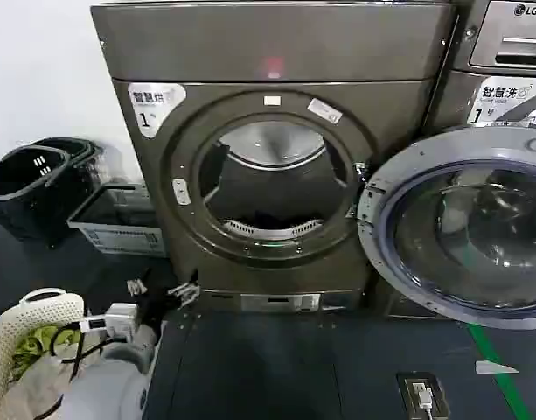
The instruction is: Grasp the clothes from the dryer.
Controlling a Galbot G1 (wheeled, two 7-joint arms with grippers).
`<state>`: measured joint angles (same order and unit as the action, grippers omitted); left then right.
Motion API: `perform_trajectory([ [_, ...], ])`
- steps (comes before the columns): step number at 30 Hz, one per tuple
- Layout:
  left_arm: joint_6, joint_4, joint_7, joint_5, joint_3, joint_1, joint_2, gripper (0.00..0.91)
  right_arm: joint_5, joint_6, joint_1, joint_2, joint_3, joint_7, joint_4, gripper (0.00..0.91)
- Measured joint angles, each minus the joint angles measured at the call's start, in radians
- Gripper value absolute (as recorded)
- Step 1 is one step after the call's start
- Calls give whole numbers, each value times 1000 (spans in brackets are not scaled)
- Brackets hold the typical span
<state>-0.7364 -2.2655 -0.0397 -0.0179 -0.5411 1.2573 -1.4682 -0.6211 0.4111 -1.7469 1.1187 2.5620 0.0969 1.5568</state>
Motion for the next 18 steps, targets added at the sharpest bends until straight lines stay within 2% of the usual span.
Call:
perform_trajectory([
  [9,0,-4,-5,-4,1,8,-2,907,-36,-74,1,5,-25,-7,-16,907],
  [18,0,-2,-4,-3,4,4,0,907,-46,-97,6,8,-36,-9,-22,907],
])
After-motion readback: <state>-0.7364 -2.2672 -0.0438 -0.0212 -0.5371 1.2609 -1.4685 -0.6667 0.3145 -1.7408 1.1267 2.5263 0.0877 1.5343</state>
